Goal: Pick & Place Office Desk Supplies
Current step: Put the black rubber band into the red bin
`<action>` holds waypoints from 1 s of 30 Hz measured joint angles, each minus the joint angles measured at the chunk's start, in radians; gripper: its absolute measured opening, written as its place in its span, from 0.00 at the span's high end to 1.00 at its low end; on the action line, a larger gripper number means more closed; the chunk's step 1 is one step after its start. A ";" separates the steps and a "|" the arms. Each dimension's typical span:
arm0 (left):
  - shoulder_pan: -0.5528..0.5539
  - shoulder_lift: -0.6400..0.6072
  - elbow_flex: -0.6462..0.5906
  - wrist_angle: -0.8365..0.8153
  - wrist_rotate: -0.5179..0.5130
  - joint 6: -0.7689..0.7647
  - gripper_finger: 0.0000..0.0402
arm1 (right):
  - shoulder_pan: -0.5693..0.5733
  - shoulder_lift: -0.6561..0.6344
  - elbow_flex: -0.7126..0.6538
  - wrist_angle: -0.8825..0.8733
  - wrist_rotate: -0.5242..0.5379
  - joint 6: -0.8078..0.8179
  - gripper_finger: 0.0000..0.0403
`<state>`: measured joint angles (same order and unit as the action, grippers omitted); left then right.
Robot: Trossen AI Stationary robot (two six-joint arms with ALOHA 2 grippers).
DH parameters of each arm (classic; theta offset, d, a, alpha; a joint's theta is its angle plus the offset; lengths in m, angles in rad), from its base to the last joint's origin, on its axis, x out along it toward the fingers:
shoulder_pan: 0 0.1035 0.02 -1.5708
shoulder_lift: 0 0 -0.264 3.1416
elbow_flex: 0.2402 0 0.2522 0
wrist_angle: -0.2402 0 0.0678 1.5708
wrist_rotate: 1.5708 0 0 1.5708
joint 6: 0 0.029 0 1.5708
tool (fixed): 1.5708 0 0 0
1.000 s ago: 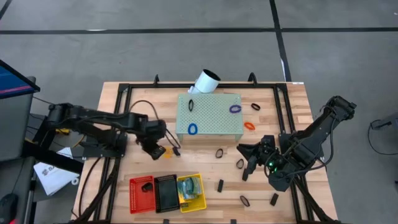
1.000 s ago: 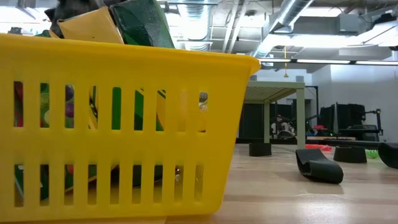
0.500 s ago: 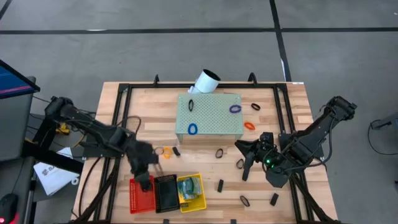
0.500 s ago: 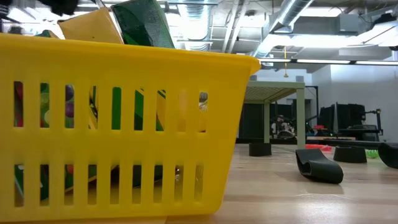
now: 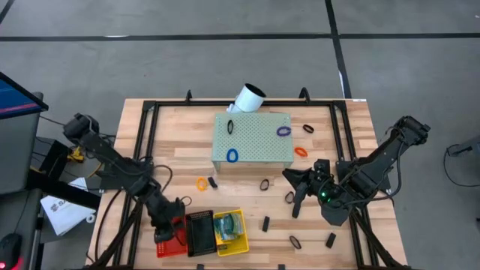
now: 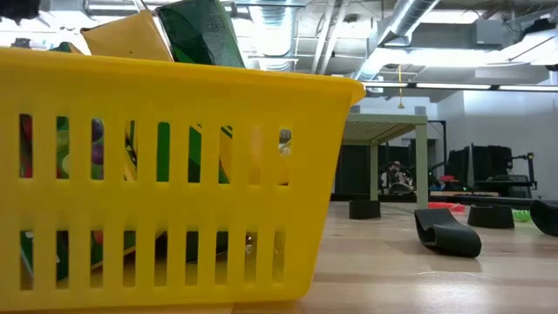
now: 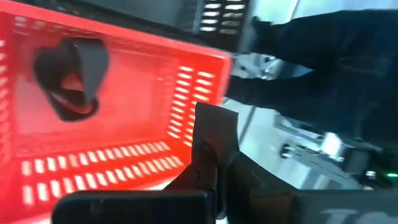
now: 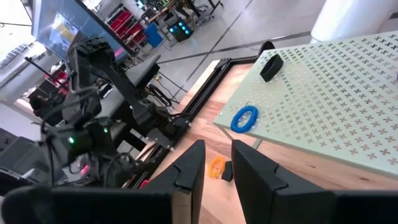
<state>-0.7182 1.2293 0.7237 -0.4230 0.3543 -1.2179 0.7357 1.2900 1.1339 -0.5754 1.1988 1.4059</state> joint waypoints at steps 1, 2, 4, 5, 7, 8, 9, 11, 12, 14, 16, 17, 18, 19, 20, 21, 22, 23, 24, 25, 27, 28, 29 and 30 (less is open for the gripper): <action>-0.001 0.015 -0.005 -0.003 -0.008 0.006 1.00 | 0.000 0.000 0.000 0.005 0.000 0.000 0.81; -0.001 0.031 -0.011 -0.004 -0.013 0.009 1.00 | 0.000 0.000 0.000 0.008 0.000 0.000 0.81; -0.001 0.055 -0.023 -0.006 -0.017 0.008 1.00 | 0.000 0.000 0.000 0.013 0.000 0.000 0.81; -0.001 0.063 -0.028 -0.006 -0.018 0.008 0.99 | 0.000 0.000 0.000 0.015 0.000 0.000 0.81; -0.001 0.071 -0.032 -0.003 -0.034 0.008 0.98 | 0.003 0.000 0.000 0.017 0.000 0.000 0.81; -0.001 0.071 -0.033 -0.005 -0.048 0.010 0.96 | 0.003 0.000 0.000 0.020 0.000 0.000 0.81; -0.001 0.069 -0.033 -0.002 -0.063 0.012 0.94 | 0.003 0.000 0.000 0.023 0.000 0.000 0.81; -0.001 0.056 -0.033 0.001 -0.080 0.014 0.88 | 0.003 0.000 0.000 0.031 -0.001 -0.003 0.81; -0.001 0.049 -0.033 -0.001 -0.087 0.014 0.84 | 0.003 0.000 0.000 0.034 0.000 -0.003 0.81; -0.001 0.043 -0.033 -0.004 -0.096 0.014 0.76 | 0.003 0.000 0.000 0.034 -0.001 -0.003 0.81; -0.001 0.035 -0.033 -0.008 -0.097 0.015 0.68 | 0.003 0.000 0.000 0.034 -0.001 -0.003 0.81; -0.001 0.033 -0.033 -0.004 -0.097 0.016 0.64 | 0.003 0.000 0.000 0.033 -0.001 -0.003 0.81; -0.001 0.033 -0.033 -0.007 -0.099 0.018 0.60 | 0.003 0.000 0.000 0.034 -0.001 -0.003 0.81; -0.001 0.033 -0.033 -0.013 -0.102 0.024 0.56 | 0.003 0.000 0.000 0.034 -0.001 -0.003 0.81; -0.001 0.033 -0.033 -0.013 -0.103 0.033 0.53 | 0.003 0.000 0.000 0.034 -0.001 -0.003 0.81; -0.001 0.033 -0.033 -0.009 -0.104 0.039 0.50 | 0.003 0.000 0.000 0.034 -0.001 -0.003 0.81; 0.000 0.033 -0.033 -0.008 -0.107 0.043 0.47 | 0.003 0.000 0.000 0.034 -0.001 -0.003 0.81; 0.000 0.033 -0.033 -0.007 -0.114 0.054 0.45 | 0.003 0.000 0.000 0.034 -0.001 -0.003 0.81; 0.000 0.032 -0.033 -0.003 -0.115 0.061 0.43 | 0.003 0.000 0.000 0.035 -0.001 -0.003 0.81; 0.000 0.029 -0.033 0.001 -0.117 0.069 0.42 | 0.003 0.000 0.000 0.036 -0.001 -0.003 0.81; 0.001 0.016 -0.033 0.006 -0.121 0.092 0.40 | 0.003 0.000 0.000 0.038 -0.001 -0.003 0.81; 0.002 0.007 -0.033 0.012 -0.129 0.109 0.39 | 0.003 0.000 0.000 0.038 -0.001 -0.003 0.81; 0.004 -0.005 -0.033 0.019 -0.142 0.124 0.39 | 0.003 0.000 0.000 0.038 -0.001 -0.002 0.81; 0.006 -0.019 -0.033 0.031 -0.154 0.143 0.39 | 0.003 0.000 0.000 0.038 -0.001 -0.002 0.81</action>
<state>-0.7124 1.2103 0.6903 -0.3918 0.2004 -1.0753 0.7391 1.2900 1.1339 -0.5371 1.1978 1.4035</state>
